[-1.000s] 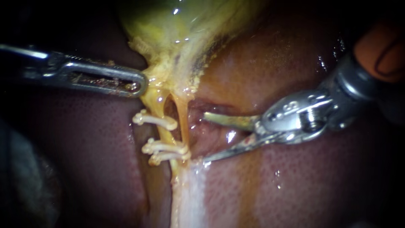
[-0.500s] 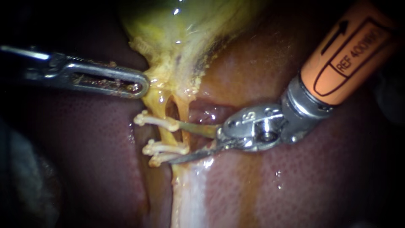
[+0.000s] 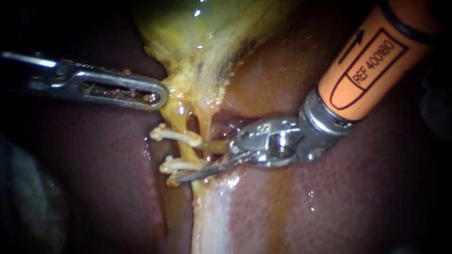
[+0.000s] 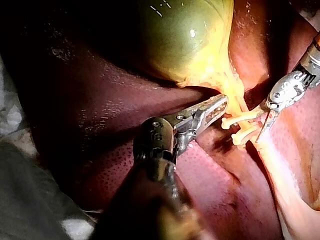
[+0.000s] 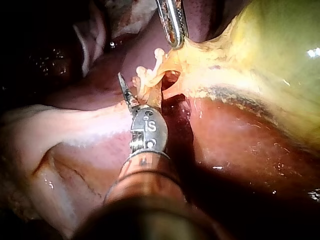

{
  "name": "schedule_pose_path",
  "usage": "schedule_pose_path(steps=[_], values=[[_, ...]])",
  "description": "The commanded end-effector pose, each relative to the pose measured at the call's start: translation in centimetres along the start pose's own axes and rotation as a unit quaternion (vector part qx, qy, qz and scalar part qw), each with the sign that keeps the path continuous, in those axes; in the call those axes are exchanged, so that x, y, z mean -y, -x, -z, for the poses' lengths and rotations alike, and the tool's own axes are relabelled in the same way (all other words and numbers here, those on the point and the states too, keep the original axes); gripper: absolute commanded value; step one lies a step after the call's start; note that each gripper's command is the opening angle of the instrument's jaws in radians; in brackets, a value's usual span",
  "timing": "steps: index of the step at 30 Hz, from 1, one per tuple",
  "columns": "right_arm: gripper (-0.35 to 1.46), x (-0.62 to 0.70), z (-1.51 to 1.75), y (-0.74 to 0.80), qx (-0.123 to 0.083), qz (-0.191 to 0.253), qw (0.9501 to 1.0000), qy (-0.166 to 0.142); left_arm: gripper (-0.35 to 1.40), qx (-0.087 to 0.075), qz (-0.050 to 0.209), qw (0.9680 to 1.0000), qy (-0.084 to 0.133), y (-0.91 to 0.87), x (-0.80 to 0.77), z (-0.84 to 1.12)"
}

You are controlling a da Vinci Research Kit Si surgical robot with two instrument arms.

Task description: Go to the cutting position left tube

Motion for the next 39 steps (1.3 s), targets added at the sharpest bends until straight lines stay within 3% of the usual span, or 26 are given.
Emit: schedule_pose_path(steps=[1,5,10,18,29,39], values=[[1.36,-0.01,-0.03,-0.02,0.001,-0.001,1.0000,-0.004,-0.35,0.000,0.000,1.0000,0.000,0.00,0.00,0.00],[1.35,-0.03,-0.13,-0.07,-0.003,-0.007,0.9999,-0.012,-0.35,0.000,0.000,1.0000,0.000,0.00,0.00,0.00],[1.35,-0.07,-0.26,-0.12,-0.018,-0.024,0.9995,0.010,-0.35,0.001,0.000,1.0000,0.001,0.00,-0.01,-0.02],[1.35,-0.08,-0.33,-0.17,-0.037,-0.049,0.9981,0.003,-0.35,0.000,0.000,1.0000,0.000,0.00,-0.01,-0.03],[1.35,0.13,-0.26,-0.42,-0.079,-0.064,0.9944,-0.028,-0.35,0.001,0.000,1.0000,0.001,-0.01,0.00,-0.05],[1.36,0.24,-0.23,-0.51,-0.088,-0.071,0.9928,-0.041,-0.35,0.001,0.000,1.0000,0.001,0.00,0.00,-0.05]])
